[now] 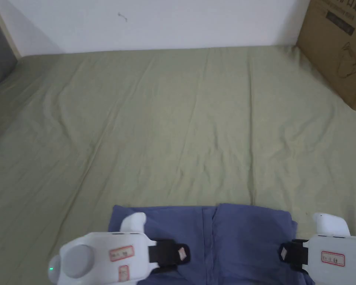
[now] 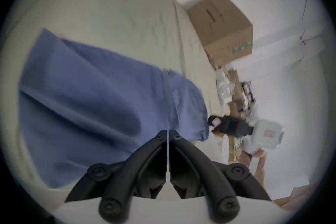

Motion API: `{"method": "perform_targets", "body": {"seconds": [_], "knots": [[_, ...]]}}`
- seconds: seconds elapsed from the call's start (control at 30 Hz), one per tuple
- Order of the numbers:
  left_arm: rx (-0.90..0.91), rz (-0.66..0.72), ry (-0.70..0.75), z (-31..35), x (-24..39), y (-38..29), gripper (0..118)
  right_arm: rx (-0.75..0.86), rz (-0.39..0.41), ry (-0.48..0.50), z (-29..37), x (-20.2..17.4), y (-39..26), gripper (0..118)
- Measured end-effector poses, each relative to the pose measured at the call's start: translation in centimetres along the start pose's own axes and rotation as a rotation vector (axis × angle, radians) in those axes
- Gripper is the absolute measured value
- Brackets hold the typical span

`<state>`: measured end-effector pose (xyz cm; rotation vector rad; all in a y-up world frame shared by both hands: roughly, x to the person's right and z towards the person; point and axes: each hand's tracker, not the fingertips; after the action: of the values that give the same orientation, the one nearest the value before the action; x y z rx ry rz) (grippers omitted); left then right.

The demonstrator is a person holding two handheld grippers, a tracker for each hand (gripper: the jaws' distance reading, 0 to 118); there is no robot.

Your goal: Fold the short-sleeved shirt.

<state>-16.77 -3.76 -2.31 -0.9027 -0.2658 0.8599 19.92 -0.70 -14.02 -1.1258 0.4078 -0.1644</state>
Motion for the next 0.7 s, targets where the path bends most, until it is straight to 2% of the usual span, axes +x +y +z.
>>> {"method": "perform_targets", "body": {"seconds": [0.17, 0.23, 0.33, 0.37, 0.4, 0.43, 0.47, 0.5, 0.7], "knots": [[0.195, 0.153, 0.039, 7.6, -6.0, 2.4, 2, -0.007, 0.023, -0.001, -0.3, -1.0, 0.1, 0], [0.164, 0.103, 0.103, 9.6, -7.4, 2.8, 5, -0.015, 0.037, 0.003, -0.6, -1.6, 0.1, 0], [0.148, 0.078, 0.17, 10.9, -9.7, 2.9, 29, -0.024, 0.061, 0.004, -1.1, -2.6, 0.4, 0], [0.165, 0.138, 0.127, 10.7, -10.3, 2.8, 34, -0.027, 0.068, 0.006, -1.3, -3.1, 0.4, 0], [0.18, 0.182, 0.094, 10.4, -11.1, 2.7, 52, -0.028, 0.075, 0.008, -1.4, -3.4, 0.5, 0], [0.173, 0.233, 0.056, 9.8, -11.8, 2.6, 84, -0.032, 0.084, 0.012, -1.6, -3.9, 0.6, 0], [0.175, 0.277, 0.025, 9.1, -12.5, 2.6, 106, -0.035, 0.093, 0.013, -1.6, -4.1, 0.6, 0], [0.137, 0.277, -0.021, 8.2, -13.1, 2.8, 118, -0.036, 0.1, 0.014, -1.7, -4.6, 0.7, 0], [0.144, 0.281, -0.139, 4.4, -11.9, 3.3, 118, -0.053, 0.138, 0.018, -2.3, -6.2, 0.9, 0]]}}
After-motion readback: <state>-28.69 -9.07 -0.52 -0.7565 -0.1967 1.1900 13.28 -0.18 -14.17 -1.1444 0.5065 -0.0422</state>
